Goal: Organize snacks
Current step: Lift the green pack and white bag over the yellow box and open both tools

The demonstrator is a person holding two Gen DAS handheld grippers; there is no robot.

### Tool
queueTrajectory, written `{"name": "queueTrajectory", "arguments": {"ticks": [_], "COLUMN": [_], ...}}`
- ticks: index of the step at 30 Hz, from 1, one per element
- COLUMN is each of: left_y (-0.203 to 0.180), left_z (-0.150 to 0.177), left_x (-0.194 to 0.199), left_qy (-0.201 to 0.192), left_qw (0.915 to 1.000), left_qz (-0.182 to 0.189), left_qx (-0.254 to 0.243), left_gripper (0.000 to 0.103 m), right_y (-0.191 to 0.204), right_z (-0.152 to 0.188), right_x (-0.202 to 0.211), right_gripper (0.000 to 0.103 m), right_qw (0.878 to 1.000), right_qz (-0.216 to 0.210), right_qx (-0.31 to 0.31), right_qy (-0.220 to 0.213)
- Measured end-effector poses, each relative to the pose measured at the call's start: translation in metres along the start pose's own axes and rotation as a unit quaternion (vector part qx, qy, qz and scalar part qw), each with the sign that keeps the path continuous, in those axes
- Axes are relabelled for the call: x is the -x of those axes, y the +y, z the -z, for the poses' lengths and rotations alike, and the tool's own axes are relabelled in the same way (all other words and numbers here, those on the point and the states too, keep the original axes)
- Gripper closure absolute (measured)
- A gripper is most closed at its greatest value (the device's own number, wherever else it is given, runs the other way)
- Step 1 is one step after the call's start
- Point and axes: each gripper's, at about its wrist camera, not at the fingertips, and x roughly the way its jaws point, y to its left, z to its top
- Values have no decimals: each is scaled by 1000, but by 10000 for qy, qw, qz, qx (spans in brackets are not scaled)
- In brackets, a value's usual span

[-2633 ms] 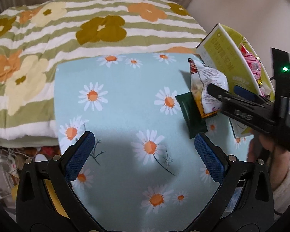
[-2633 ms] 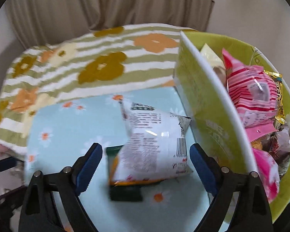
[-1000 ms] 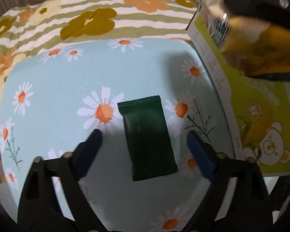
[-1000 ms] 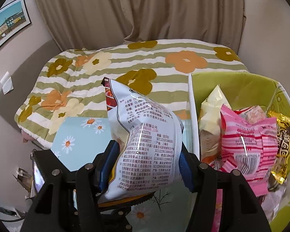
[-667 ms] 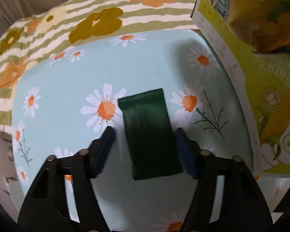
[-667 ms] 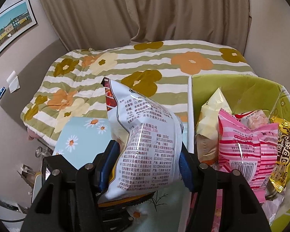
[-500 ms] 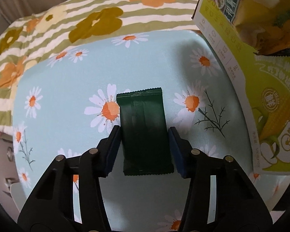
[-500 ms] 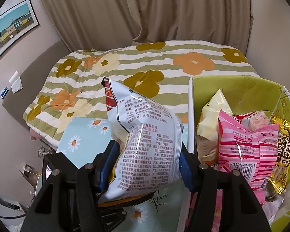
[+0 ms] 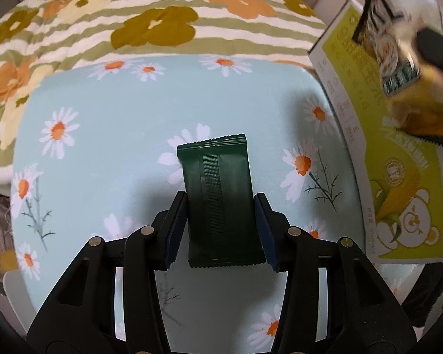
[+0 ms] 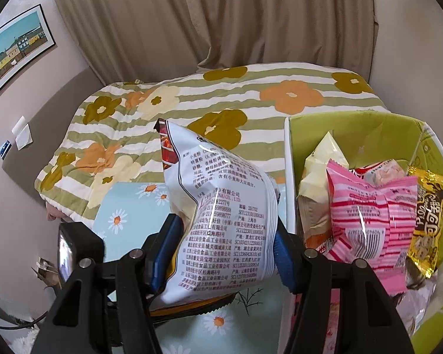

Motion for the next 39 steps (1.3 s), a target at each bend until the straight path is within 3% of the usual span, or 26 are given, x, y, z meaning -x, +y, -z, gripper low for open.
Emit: {"name": "queueTrajectory", "arguments": {"ticks": [8, 17, 27, 33, 39], "left_y": [12, -6, -94, -171, -239], "left_z": [-16, -48, -66, -62, -52], "left_x": [58, 147, 194, 181, 148], "left_qy": [-449, -1171, -1689, -1674, -1463], "left_qw": [9984, 9892, 9757, 9740, 9779], "left_qz": [333, 654, 795, 944, 937], "left_qx": [-75, -591, -1146, -1199, -1167], "left_gripper": [61, 61, 61, 61, 61], "right_y": [20, 17, -43, -110, -175], "right_z": [-4, -11, -7, 0, 12], "right_x": [26, 78, 143, 179, 192], "right_gripper": [48, 48, 48, 48, 48], "right_qw": [9995, 9936, 9853, 9841, 9869], "right_qz": [41, 17, 248, 410, 366], "right_qx": [-176, -787, -1037, -1045, -1070], "right_qy": [-264, -813, -1332, -1377, -1153]}}
